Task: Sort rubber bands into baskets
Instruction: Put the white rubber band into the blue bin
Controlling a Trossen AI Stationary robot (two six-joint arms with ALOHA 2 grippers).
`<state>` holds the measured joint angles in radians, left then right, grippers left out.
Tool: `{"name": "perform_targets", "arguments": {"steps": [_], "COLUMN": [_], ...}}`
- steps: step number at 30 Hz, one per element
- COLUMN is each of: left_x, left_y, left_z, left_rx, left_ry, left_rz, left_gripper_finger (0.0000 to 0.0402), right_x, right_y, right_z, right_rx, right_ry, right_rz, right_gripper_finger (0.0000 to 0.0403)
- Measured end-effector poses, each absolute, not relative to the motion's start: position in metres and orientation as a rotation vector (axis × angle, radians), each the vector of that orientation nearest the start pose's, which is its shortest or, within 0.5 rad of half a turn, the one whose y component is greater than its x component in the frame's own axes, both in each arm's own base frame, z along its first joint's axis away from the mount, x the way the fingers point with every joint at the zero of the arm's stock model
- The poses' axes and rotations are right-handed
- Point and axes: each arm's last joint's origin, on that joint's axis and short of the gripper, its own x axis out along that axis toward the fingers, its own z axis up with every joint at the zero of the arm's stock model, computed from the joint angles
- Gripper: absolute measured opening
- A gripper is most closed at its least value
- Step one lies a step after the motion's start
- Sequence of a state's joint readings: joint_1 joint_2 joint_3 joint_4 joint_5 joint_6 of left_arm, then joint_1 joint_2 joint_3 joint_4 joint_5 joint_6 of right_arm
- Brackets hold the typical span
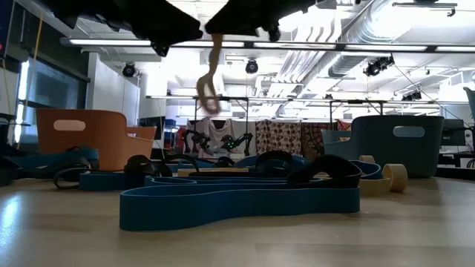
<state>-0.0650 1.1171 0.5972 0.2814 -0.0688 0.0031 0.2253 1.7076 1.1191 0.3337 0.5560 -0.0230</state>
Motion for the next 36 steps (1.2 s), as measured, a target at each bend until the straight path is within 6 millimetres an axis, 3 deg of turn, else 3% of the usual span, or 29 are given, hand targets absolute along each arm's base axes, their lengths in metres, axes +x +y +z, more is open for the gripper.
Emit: {"name": "perform_targets", "arguments": {"steps": [8, 20, 27, 36], "left_x": [0.237, 0.230, 0.229, 0.229], "left_y": [-0.013, -0.013, -0.013, -0.013], "left_z": [0.241, 0.225, 0.224, 0.223], "left_rx": [0.047, 0.014, 0.038, 0.039], "left_ry": [0.179, 0.131, 0.139, 0.146], "left_rz": [0.014, -0.005, -0.009, -0.009], "left_gripper_finger": [0.0169, 0.0175, 0.0175, 0.0175], "right_x": [0.348, 0.278, 0.245, 0.215], "right_y": [0.058, 0.011, -0.027, -0.074], "right_z": [0.283, 0.319, 0.313, 0.283], "right_rx": [-0.152, -0.159, -0.113, -0.019], "right_ry": [0.311, 0.479, 0.657, 0.895], "right_rz": [-0.476, -0.815, -1.006, -1.212], "right_gripper_finger": [0.0001, 0.0000, 0.0000, 0.0000]}}
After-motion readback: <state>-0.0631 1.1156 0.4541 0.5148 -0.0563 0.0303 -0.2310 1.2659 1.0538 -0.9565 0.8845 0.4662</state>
